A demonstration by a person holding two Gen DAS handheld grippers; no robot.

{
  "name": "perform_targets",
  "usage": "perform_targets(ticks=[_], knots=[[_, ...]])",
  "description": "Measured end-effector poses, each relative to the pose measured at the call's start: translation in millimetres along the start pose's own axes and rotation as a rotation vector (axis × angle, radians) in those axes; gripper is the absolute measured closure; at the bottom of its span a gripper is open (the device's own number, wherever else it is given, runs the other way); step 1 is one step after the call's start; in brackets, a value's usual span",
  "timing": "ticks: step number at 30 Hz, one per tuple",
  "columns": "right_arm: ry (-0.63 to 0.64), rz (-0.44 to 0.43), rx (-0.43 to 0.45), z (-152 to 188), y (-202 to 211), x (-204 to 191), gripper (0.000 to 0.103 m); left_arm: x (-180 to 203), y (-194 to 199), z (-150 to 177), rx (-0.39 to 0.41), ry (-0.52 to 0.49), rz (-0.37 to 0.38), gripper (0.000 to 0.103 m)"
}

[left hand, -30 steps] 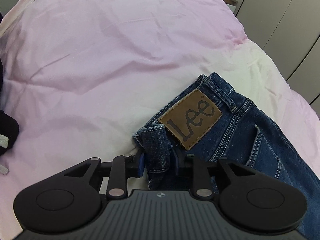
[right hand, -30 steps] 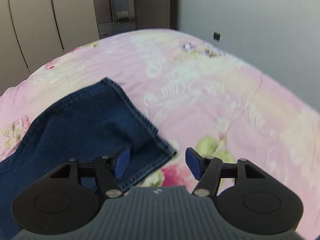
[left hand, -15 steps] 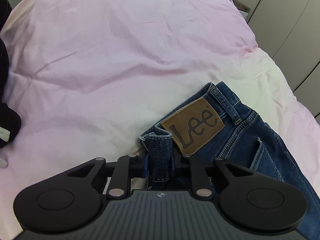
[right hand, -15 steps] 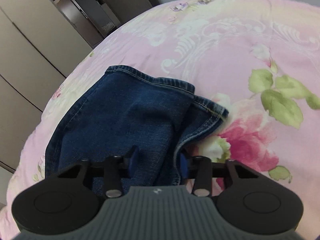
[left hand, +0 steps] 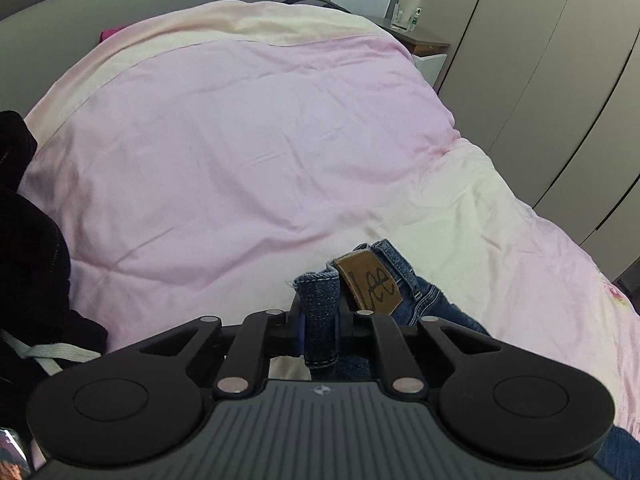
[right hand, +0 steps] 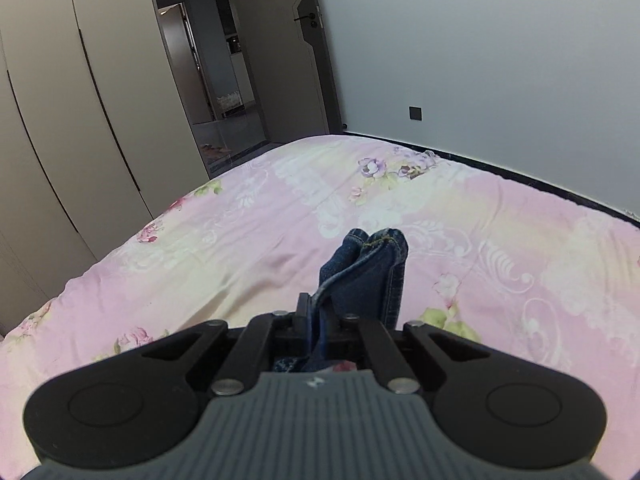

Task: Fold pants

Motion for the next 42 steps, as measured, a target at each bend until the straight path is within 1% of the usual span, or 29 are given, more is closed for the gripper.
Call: perform_targets(ticks=[3,6,9,11,12,13,15,17,18,20,21,23,24,25,27,29,30,31,32,35,38,40,41,42], knots=[[0.033,0.007,-0.007,1,34,33,0.103,-24,26,-1,-0.041,0.013,-0.004,0.09],[0.029,0.026,-0.054,19,58,85,0.103,-59,50,8,-0.092,0.003,-0.02,0.089],[0.02,0.034,-0.117,53,80,145,0.103,-92,62,23,-0.132,0.004,-0.028,0.089],[0.024,0.052,-0.17,85,88,182,0.103,-109,59,37,-0.179,0.005,-0.04,0.089],[0.031,0.075,-0.203,104,86,199,0.103,-115,53,43,-0.202,0.005,-0.047,0.09],[0.023,0.095,-0.237,121,82,213,0.103,-122,47,51,-0.225,-0.005,-0.063,0.09],[0.001,0.125,-0.293,155,72,233,0.103,-128,35,61,-0.236,-0.03,-0.089,0.09],[0.011,0.152,-0.318,179,64,243,0.103,-128,26,68,-0.256,-0.103,-0.099,0.089],[0.014,0.158,-0.323,188,62,247,0.103,-128,23,69,-0.279,-0.124,-0.105,0.087],[0.039,0.168,-0.337,199,55,246,0.102,-127,26,68,-0.31,-0.143,-0.118,0.079],[0.05,0.176,-0.349,201,54,246,0.099,-126,29,65,-0.32,-0.158,-0.122,0.073],[0.072,0.183,-0.372,199,53,247,0.084,-120,38,59,-0.329,-0.217,-0.126,0.07],[0.091,0.185,-0.383,197,55,248,0.069,-115,43,56,-0.332,-0.25,-0.122,0.061],[0.115,0.19,-0.378,191,56,246,0.061,-109,46,51,-0.332,-0.282,-0.108,0.053],[0.186,0.202,-0.34,178,64,243,0.057,-95,51,41,-0.329,-0.333,-0.058,0.046],[0.266,0.221,-0.307,166,70,238,0.051,-74,50,31,-0.314,-0.392,0.0,0.04],[0.29,0.226,-0.282,159,74,236,0.046,-65,46,28,-0.307,-0.425,0.025,0.032],[0.3,0.219,-0.264,153,76,234,0.044,-53,38,25,-0.3,-0.456,0.042,0.026],[0.307,0.205,-0.25,147,78,230,0.044,-46,28,24,-0.295,-0.472,0.053,0.024],[0.317,0.196,-0.231,140,77,217,0.044,-34,-8,22,-0.305,-0.46,0.054,0.024],[0.334,0.175,-0.227,144,74,200,0.044,-37,-42,24,-0.318,-0.393,0.02,0.024],[0.361,0.154,-0.211,147,72,188,0.044,-44,-60,27,-0.341,-0.343,-0.005,0.029],[0.376,0.149,-0.198,147,71,183,0.044,-46,-67,28,-0.344,-0.325,-0.008,0.033],[0.39,0.148,-0.186,147,70,178,0.044,-47,-70,28,-0.337,-0.306,0.004,0.056]])
Point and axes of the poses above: each gripper's, at about its wrist camera, not at the fingertips, and y roughly against the way its jaws point, x to its right, z to its underside, the point moved 5 cm from there along -y, roughly the way its jaws point, and after that the axes turned 15 degrees about z, right-handed, at the moved point
